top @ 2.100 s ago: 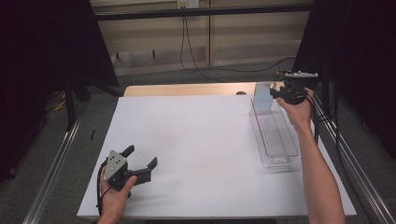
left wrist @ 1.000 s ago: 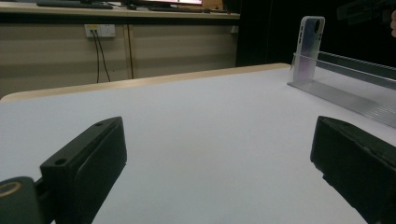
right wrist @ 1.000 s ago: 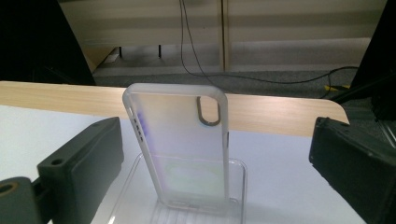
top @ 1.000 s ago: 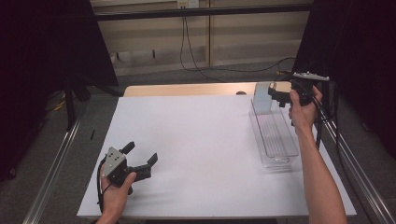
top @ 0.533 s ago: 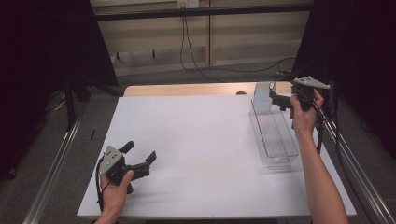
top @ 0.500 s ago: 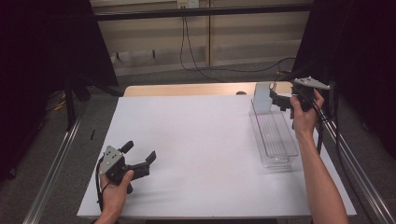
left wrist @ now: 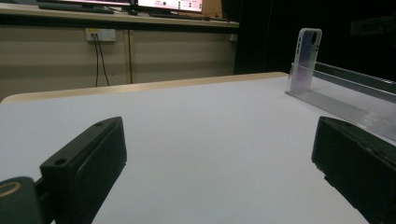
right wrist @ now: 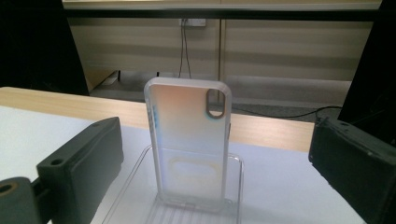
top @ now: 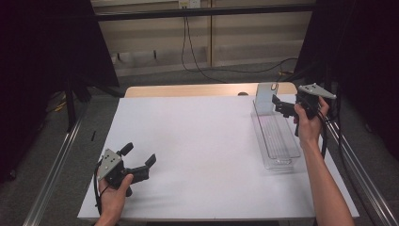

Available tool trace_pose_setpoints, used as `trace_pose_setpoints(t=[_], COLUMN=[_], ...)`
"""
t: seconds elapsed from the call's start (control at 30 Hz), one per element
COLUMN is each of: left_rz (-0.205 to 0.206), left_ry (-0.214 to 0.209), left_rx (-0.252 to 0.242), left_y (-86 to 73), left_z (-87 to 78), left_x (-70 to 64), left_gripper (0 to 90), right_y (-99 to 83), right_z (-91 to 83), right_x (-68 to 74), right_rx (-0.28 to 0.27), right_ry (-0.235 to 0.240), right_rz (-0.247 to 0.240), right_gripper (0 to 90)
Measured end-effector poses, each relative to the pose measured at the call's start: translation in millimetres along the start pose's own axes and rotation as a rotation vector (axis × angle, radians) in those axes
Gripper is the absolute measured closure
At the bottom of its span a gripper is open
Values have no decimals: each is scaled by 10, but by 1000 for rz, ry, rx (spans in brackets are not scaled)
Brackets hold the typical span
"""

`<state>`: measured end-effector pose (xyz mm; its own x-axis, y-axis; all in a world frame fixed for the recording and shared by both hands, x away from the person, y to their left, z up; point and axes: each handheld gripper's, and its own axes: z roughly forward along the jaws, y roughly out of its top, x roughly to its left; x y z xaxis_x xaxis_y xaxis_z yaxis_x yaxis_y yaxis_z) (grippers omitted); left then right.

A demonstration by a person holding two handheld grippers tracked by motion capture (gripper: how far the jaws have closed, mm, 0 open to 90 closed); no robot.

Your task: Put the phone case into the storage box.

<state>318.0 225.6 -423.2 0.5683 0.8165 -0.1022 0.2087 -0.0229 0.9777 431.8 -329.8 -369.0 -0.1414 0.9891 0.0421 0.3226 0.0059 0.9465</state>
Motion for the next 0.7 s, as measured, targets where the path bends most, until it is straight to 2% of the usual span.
trace_pose_setpoints(t=[0.1,0.3,0.43,0.53,0.6,0.7], left_rz=[7,7,7,1,7,10], left_ry=[1,-3,-1,-2,0,-1], left_rx=[1,3,5,3,6,7], left_y=[0,-3,-5,-7,-6,-8], left_z=[-2,-8,-9,-15,-19,-17], left_x=[0,-6,-5,-18,-23,-26], left_gripper=[34,34,36,36,36,36], right_y=[-21,-70,-95,-138,-138,-146], right_z=[-37,-130,-188,-236,-275,-326], right_x=[-2,-17,-12,-2,8,16], right_rx=[1,-26,-40,-79,-70,-75], right_ry=[1,5,-12,-19,-4,-6], right_rz=[4,41,37,18,26,23], right_gripper=[29,51,51,51,41,41])
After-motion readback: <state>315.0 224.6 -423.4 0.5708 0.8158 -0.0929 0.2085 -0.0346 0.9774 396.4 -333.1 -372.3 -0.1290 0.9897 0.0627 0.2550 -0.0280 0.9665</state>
